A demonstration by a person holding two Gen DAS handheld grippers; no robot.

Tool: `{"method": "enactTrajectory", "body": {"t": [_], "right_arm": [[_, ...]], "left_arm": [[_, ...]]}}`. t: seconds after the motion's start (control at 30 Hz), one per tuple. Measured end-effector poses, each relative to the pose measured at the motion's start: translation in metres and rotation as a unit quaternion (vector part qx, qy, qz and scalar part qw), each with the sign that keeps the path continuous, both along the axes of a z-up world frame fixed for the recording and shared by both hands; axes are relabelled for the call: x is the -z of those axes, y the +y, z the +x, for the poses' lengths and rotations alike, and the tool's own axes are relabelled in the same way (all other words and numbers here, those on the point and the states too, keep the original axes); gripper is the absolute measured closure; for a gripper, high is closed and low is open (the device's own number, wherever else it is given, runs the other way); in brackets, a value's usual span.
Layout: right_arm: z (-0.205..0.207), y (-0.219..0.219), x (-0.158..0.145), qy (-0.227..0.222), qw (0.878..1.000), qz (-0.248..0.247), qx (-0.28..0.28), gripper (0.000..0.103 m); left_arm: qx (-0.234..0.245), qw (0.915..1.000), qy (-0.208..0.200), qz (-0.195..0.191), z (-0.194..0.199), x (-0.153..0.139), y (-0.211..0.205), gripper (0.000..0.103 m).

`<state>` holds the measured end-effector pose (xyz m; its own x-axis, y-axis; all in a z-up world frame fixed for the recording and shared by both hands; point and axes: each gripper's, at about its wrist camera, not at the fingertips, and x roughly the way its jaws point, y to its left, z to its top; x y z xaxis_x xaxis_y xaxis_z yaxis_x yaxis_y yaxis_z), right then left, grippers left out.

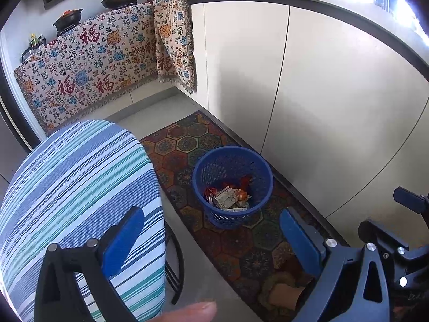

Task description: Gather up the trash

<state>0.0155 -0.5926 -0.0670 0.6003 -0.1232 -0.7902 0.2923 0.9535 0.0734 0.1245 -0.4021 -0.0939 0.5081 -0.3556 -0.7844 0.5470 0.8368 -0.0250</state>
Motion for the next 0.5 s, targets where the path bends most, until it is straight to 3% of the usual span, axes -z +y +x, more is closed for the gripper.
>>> {"method": "enactTrajectory", "body": {"t": [0.5], "right_arm": [[-0.0018,-0.0037,0.0004,0.000,1.000,0.001,0.001,0.000]], "left_arm": [[0.000,1.0000,-0.001,0.006,-0.0024,0.0006,-0.0039,0.000]]}}
